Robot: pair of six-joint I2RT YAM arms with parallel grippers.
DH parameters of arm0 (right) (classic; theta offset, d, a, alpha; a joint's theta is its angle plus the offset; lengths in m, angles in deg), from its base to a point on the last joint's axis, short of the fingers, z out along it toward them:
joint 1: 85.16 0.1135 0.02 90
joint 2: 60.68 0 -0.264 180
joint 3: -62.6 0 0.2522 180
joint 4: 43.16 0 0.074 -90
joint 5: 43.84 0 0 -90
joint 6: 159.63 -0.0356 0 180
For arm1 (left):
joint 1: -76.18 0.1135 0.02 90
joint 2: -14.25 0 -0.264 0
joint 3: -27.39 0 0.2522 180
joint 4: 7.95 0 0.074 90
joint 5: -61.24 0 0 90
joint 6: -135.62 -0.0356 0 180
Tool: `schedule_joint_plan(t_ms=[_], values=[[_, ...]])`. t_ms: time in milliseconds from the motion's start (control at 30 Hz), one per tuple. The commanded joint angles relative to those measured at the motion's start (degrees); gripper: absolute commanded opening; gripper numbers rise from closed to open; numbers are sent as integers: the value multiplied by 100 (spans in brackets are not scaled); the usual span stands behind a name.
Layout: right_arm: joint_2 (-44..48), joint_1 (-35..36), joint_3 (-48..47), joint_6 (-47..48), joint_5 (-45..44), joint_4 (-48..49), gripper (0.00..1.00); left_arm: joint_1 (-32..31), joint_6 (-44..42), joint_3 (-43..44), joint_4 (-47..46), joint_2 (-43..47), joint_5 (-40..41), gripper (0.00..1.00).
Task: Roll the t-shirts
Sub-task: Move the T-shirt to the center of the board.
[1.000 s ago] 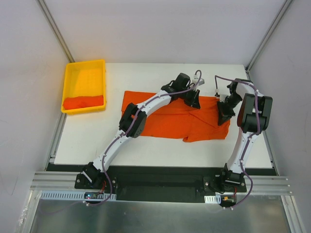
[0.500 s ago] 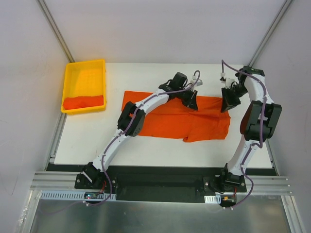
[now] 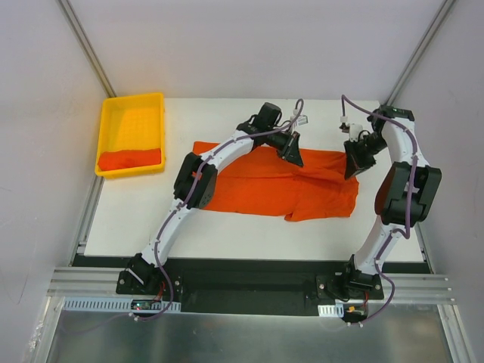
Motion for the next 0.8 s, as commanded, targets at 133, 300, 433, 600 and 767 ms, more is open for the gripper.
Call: schedule_joint_plan(t_ms=[133,300,433,600,767], values=[[505,332,-134,269,81,-488,1,-34,-20,-586,-181,811,-960,0],[655,517,-186,296,72,-639,1,-34,-178,-946,-181,987,-942,0],[716,605,-274,418,-244,-700,1,-34,-283,-1078,-181,1040,-942,0],[751,614,-520,822,-604,-1024,1,-34,-310,-1105,-181,1005,-951,0],[664,657,-985,1016,-754,-1420,1,-34,-319,-1070,-181,952,-1047,0]])
